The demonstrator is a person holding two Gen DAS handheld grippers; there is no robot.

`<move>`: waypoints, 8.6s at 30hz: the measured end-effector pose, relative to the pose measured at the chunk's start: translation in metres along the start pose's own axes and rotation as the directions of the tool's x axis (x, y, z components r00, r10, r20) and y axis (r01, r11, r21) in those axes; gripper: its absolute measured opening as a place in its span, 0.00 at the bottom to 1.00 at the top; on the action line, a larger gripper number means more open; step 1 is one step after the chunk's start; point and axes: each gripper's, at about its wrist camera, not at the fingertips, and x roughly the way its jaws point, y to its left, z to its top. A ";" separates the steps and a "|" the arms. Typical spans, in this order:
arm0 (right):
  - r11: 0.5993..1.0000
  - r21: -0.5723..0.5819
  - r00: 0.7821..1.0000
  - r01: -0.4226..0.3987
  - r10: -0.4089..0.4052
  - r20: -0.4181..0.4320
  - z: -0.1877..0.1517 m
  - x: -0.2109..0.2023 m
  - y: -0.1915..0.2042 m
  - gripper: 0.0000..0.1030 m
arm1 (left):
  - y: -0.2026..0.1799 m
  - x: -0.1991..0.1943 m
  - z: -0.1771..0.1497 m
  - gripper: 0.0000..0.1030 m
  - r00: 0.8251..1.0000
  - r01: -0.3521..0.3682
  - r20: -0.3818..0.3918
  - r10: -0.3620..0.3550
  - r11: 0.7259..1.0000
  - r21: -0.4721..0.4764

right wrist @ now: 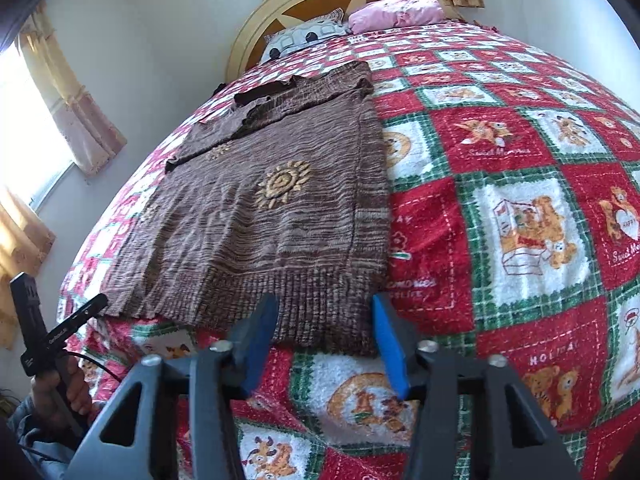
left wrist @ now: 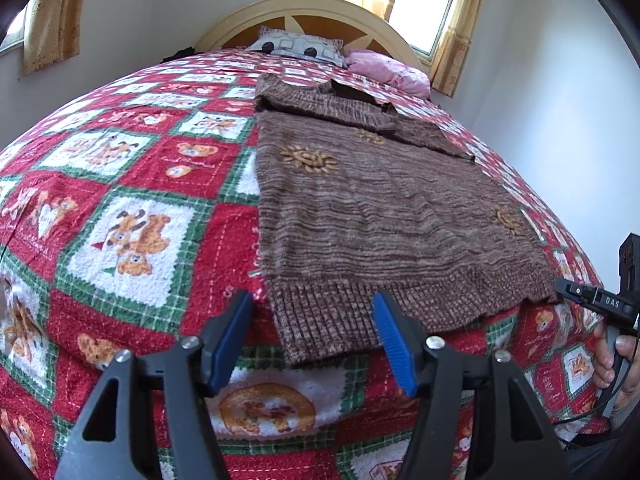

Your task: Fold small clothes

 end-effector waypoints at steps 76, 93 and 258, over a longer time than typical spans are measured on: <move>0.974 0.130 0.964 -0.185 0.154 0.217 0.294 0.063 -0.016 0.04 | 0.036 0.095 0.273 0.07 0.965 0.132 0.235 -0.118 0.990 -0.044; 0.974 0.204 0.994 -0.096 0.085 0.062 0.354 0.201 -0.048 0.04 | 0.053 0.224 0.315 0.07 0.995 0.056 0.083 -0.052 0.997 -0.045; 0.690 -0.723 0.999 0.035 -0.027 0.022 0.141 0.267 0.328 0.29 | 0.167 0.152 0.240 1.00 0.985 -0.136 -0.113 0.131 0.990 -0.040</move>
